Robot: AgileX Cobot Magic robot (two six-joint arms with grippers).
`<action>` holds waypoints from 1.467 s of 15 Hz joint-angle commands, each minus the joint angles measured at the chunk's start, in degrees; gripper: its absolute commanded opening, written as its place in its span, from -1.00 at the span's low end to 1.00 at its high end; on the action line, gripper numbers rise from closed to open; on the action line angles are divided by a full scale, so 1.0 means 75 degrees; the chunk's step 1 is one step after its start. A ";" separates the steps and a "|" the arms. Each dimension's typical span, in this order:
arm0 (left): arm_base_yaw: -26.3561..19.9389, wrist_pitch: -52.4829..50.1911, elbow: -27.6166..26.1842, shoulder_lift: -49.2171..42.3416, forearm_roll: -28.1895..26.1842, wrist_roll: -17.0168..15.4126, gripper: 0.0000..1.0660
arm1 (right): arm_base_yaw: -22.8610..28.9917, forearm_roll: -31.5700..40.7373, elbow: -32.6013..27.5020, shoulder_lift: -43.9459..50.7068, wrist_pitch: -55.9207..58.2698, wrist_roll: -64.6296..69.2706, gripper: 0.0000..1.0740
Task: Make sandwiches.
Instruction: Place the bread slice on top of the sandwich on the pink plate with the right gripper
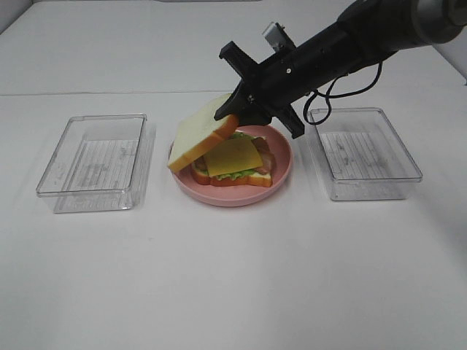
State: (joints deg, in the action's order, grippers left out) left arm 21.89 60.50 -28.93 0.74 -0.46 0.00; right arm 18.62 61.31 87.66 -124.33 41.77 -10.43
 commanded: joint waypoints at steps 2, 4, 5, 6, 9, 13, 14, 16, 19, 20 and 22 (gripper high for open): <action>-0.0008 -0.0076 0.0031 -0.0046 -0.0023 0.0000 0.38 | -0.0015 -0.0275 -0.0015 -0.0038 -0.0336 -0.0076 -1.00; -0.0008 -0.0076 0.0031 -0.0046 -0.0023 0.0000 0.38 | -0.0015 -0.0581 -0.0015 -0.0031 -0.0267 0.0015 -1.00; -0.0008 -0.0076 0.0031 -0.0046 -0.0023 0.0000 0.38 | -0.0015 -0.0642 -0.0015 -0.0031 -0.0229 0.0046 -1.00; -0.0008 -0.0076 0.0031 -0.0046 -0.0023 0.0000 0.38 | -0.0015 -0.0871 -0.0015 -0.0023 -0.0222 0.0153 -1.00; -0.0008 -0.0076 0.0031 -0.0046 -0.0023 0.0000 0.38 | -0.0015 -0.1444 -0.0015 -0.0023 -0.0290 0.0481 -0.92; -0.0008 -0.0076 0.0031 -0.0046 -0.0023 0.0000 0.38 | -0.0015 -0.2024 -0.0008 0.0008 -0.0298 0.0688 0.22; -0.0008 -0.0076 0.0031 -0.0046 -0.0023 0.0000 0.38 | -0.0015 -0.2215 0.0008 0.0069 -0.0290 0.0688 0.42; -0.0008 -0.0076 0.0031 -0.0046 -0.0023 0.0000 0.38 | -0.0015 -0.2651 0.0008 0.0168 -0.0283 0.0703 0.56; -0.0008 -0.0076 0.0031 -0.0046 -0.0023 0.0000 0.38 | -0.0015 -0.4102 0.0008 0.0688 -0.0076 0.1390 0.56; -0.0008 -0.0076 0.0031 -0.0046 -0.0023 0.0000 0.38 | -0.0015 -0.4568 0.0008 0.0917 0.0122 0.1574 0.55; -0.0008 -0.0076 0.0031 -0.0046 -0.0023 0.0000 0.38 | -0.0015 -0.5416 0.0008 0.1451 0.0604 0.1696 0.55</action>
State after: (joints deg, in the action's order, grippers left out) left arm 21.89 60.50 -28.93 0.74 -0.46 0.00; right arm 18.62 22.06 87.66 -114.36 45.26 1.72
